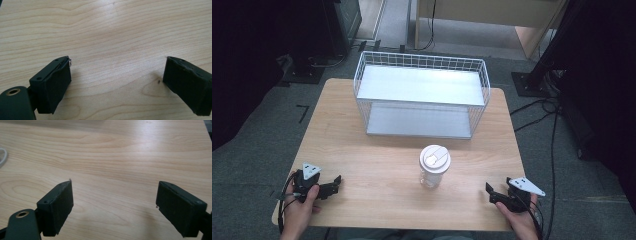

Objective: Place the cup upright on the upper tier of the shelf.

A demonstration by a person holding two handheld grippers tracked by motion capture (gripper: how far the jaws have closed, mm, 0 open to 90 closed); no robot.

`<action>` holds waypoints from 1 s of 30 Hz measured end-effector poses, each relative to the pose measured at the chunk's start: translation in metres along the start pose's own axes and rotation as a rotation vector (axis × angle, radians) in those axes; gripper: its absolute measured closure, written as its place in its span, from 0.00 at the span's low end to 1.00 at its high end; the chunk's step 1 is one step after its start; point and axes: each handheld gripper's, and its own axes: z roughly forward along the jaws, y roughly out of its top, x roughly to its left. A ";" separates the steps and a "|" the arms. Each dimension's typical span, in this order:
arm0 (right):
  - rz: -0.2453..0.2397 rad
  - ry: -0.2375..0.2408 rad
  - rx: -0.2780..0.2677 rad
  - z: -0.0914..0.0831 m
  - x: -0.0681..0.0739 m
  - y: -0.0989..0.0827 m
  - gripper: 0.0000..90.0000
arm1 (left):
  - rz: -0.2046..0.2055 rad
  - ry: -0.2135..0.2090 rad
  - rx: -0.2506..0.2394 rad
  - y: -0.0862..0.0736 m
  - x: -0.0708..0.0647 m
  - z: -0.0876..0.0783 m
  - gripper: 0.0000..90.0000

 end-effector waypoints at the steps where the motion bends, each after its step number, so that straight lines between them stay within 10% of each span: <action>1: -0.008 0.007 -0.003 0.000 0.003 0.000 0.16 | 0.001 0.000 0.001 0.000 0.000 0.000 0.09; 30: -0.067 0.193 -0.098 -0.011 0.094 0.029 0.16 | 0.031 -0.028 0.018 0.005 -0.016 0.006 0.02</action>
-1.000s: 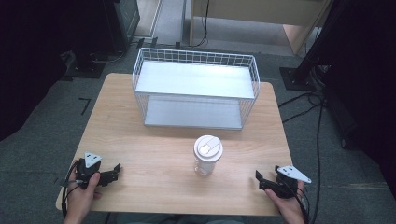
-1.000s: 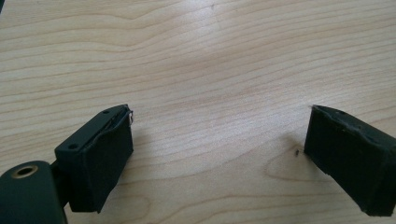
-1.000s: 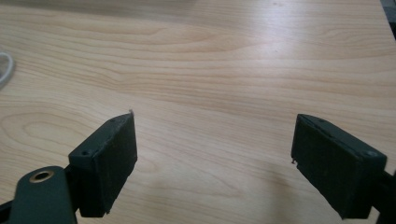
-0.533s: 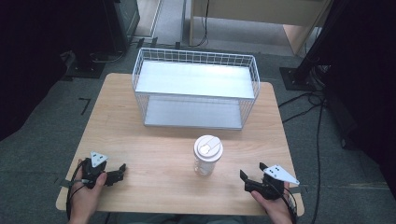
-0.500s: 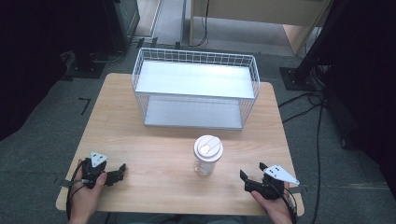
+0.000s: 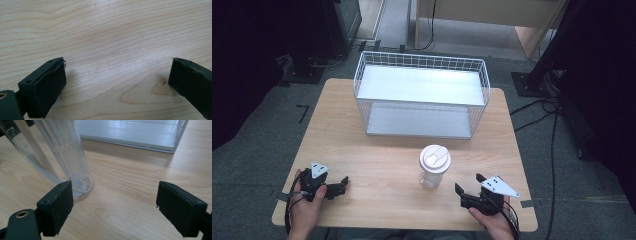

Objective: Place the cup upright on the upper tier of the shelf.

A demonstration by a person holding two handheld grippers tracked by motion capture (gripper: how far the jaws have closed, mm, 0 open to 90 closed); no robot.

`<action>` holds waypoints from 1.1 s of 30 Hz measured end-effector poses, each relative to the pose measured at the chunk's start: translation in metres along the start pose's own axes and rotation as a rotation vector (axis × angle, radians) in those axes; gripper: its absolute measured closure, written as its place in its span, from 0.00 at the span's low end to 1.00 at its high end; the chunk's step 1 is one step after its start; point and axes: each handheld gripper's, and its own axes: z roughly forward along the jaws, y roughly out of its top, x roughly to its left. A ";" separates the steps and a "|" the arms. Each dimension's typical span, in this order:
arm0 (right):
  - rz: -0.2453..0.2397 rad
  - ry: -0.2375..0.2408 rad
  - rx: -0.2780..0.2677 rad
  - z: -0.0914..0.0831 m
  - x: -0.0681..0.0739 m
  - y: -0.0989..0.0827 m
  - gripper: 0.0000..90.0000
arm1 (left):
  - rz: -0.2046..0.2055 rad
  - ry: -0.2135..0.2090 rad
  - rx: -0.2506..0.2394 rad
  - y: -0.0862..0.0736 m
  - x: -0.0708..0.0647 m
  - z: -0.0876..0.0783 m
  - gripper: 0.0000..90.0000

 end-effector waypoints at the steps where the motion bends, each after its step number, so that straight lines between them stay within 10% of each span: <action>1: -0.004 0.000 -0.003 0.000 0.002 0.000 0.16 | 0.000 0.000 0.000 0.000 0.000 0.000 0.02; 33: -0.061 0.035 -0.010 0.028 0.068 0.012 0.14 | 0.001 0.000 0.000 0.000 0.000 0.000 0.02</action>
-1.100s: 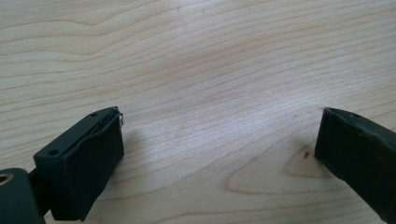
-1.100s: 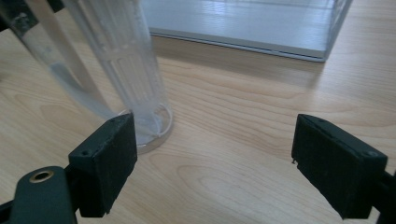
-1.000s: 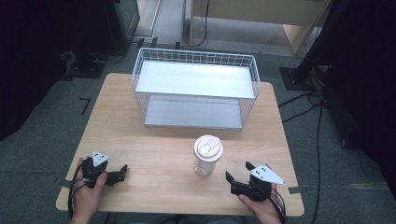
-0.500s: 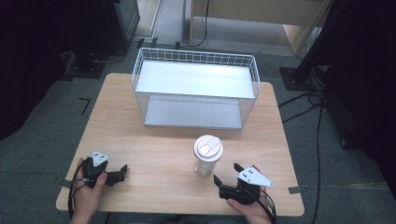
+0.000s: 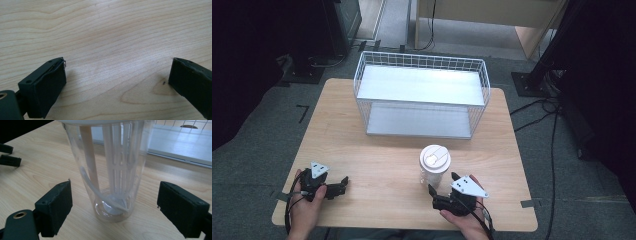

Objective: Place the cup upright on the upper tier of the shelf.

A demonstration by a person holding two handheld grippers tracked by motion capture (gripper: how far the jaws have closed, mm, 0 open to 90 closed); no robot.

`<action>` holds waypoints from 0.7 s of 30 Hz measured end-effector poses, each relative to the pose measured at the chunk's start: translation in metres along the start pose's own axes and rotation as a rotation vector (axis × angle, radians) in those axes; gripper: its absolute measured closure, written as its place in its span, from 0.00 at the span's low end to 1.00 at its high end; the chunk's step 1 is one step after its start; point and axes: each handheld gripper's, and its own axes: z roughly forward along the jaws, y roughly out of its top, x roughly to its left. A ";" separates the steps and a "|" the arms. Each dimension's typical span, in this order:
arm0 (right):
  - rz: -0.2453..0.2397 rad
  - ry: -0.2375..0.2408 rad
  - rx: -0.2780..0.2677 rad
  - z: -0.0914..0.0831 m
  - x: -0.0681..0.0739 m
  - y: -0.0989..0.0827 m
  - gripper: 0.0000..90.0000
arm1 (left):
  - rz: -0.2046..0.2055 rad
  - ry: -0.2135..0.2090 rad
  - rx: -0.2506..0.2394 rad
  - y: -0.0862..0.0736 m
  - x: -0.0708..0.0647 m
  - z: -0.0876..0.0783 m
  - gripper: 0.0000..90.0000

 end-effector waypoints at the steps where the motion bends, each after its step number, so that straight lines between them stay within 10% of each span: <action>1: 0.007 -0.001 0.002 0.001 0.002 0.001 0.14 | 0.000 0.000 0.000 0.000 0.000 0.000 0.02; 21: 0.075 -0.134 -0.046 0.048 0.020 -0.004 0.12 | 0.000 0.000 0.000 0.000 0.000 0.000 0.02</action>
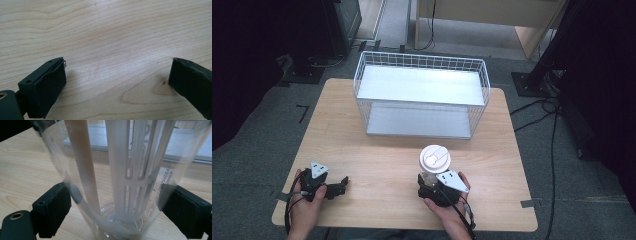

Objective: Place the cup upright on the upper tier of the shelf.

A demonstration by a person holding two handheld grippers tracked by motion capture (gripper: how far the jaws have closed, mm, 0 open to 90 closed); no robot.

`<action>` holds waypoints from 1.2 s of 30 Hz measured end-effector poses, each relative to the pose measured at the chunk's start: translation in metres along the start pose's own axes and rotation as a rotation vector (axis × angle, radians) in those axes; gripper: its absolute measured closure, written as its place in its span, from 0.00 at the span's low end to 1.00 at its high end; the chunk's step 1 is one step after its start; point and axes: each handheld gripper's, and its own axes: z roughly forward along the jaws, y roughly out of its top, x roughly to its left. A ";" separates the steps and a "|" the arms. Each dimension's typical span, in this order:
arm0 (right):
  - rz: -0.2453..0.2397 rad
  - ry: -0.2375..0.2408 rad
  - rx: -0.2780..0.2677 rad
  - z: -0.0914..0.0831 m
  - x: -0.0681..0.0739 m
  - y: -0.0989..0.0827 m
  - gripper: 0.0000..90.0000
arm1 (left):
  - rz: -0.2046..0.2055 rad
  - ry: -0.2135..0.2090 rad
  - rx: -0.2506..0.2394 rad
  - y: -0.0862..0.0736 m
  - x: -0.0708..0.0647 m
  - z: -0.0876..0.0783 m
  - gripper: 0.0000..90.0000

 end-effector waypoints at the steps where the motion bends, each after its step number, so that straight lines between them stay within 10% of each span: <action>1: 0.000 0.000 0.000 0.000 0.000 0.000 0.12 | 0.000 0.000 0.000 0.000 0.000 0.000 0.02; 36: -0.022 -0.010 -0.137 0.006 0.008 0.000 0.15 | 0.006 -0.003 0.002 0.000 0.000 0.000 0.02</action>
